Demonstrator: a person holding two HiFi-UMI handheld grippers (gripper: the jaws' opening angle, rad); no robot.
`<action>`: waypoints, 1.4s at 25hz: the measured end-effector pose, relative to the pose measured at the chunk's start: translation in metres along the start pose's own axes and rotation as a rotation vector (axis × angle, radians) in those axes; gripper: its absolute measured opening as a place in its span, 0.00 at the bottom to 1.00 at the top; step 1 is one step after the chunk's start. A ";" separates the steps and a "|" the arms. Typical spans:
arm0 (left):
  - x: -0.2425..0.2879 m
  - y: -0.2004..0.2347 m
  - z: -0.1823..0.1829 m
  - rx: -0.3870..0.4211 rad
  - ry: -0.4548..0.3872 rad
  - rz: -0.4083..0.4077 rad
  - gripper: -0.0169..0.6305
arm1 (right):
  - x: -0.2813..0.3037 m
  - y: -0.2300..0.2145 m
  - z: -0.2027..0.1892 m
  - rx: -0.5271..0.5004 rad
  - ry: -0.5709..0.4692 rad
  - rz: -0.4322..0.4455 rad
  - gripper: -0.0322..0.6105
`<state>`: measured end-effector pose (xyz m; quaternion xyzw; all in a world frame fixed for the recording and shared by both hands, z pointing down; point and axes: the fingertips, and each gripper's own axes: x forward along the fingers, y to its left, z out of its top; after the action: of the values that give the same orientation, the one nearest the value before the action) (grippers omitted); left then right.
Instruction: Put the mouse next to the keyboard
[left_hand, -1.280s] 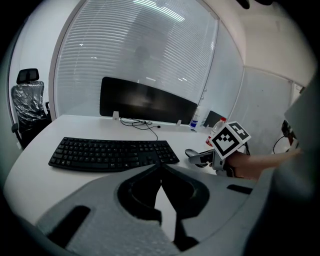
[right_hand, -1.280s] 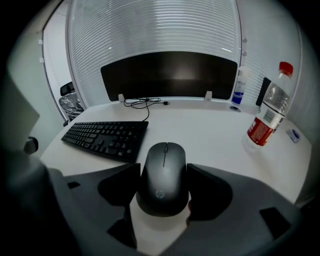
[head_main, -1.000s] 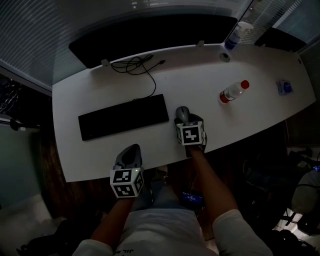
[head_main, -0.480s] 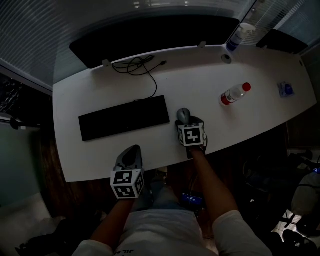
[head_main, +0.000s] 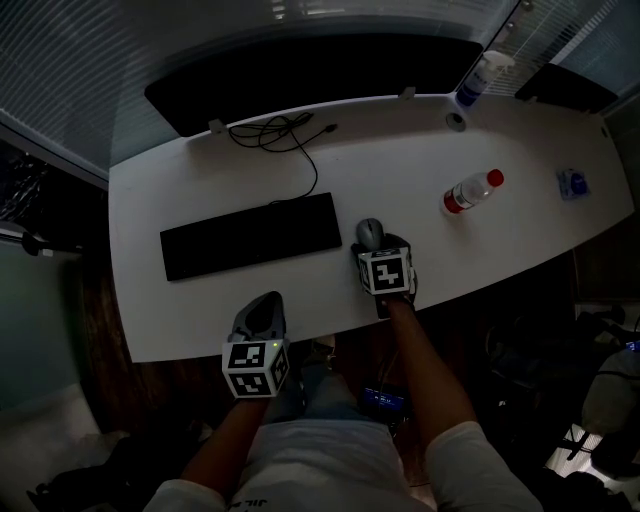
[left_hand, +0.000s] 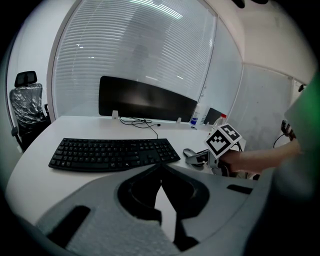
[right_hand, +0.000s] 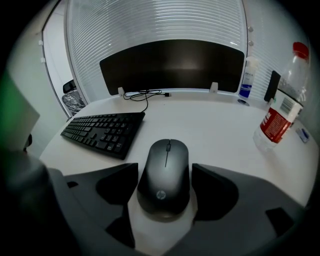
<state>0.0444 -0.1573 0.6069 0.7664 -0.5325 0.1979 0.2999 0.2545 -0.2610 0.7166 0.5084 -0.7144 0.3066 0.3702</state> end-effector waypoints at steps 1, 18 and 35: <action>0.000 0.000 0.000 0.001 0.001 0.000 0.03 | 0.000 0.000 0.000 0.001 0.003 -0.003 0.54; -0.038 0.011 0.009 0.044 -0.016 0.016 0.03 | -0.067 0.026 0.019 0.002 -0.069 -0.009 0.52; -0.147 0.053 0.003 -0.031 -0.083 0.068 0.03 | -0.199 0.235 0.016 -0.098 -0.233 0.244 0.06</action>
<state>-0.0574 -0.0700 0.5263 0.7506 -0.5733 0.1676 0.2826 0.0684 -0.1050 0.5268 0.4314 -0.8231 0.2528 0.2692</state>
